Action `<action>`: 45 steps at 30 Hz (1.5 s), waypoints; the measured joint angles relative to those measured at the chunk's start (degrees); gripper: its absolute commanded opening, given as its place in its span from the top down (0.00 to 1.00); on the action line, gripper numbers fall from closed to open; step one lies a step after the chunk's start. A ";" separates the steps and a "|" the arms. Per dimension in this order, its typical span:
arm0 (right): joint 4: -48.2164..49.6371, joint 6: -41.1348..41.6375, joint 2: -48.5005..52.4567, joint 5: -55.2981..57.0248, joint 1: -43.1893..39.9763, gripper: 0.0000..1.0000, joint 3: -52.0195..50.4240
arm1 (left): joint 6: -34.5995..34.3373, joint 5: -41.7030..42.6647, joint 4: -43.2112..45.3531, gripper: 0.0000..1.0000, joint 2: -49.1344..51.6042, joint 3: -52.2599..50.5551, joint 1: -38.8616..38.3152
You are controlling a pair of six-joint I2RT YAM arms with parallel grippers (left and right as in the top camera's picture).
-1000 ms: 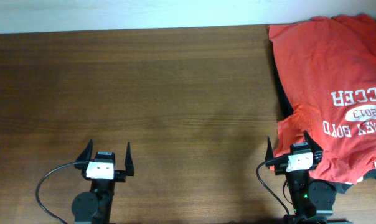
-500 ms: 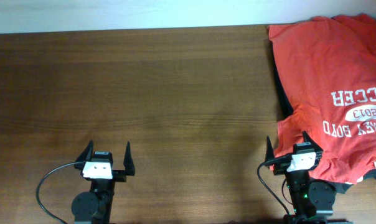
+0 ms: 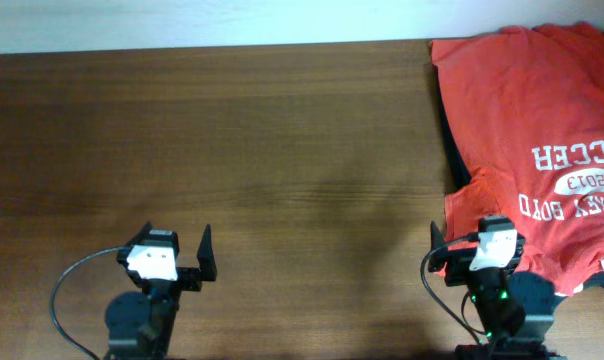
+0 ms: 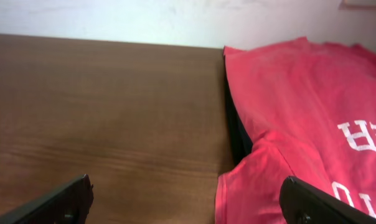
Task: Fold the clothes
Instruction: 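Move the right gripper over the orange t-shirt pile, then lower the right gripper and pinch the orange t-shirt edge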
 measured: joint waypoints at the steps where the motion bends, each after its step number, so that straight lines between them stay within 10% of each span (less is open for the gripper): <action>1: -1.29 0.04 2.47 -0.11 0.00 0.01 2.05 | 0.02 0.15 -0.68 0.01 1.88 1.51 0.00; 15: -26.86 0.11 30.36 -4.44 -0.04 0.02 35.76 | 0.00 2.97 -18.56 0.01 32.79 28.92 0.00; 30: -31.58 9.92 55.41 11.91 -0.04 0.00 36.96 | -0.02 6.62 -21.44 0.01 40.09 34.03 0.00; 33: -31.12 12.15 60.41 11.76 -0.04 0.18 36.96 | -0.02 6.62 -21.42 0.01 40.09 34.03 0.00; 45: -34.12 14.67 73.68 8.79 -0.04 0.29 36.96 | -0.02 6.62 -21.46 0.01 40.09 34.03 0.00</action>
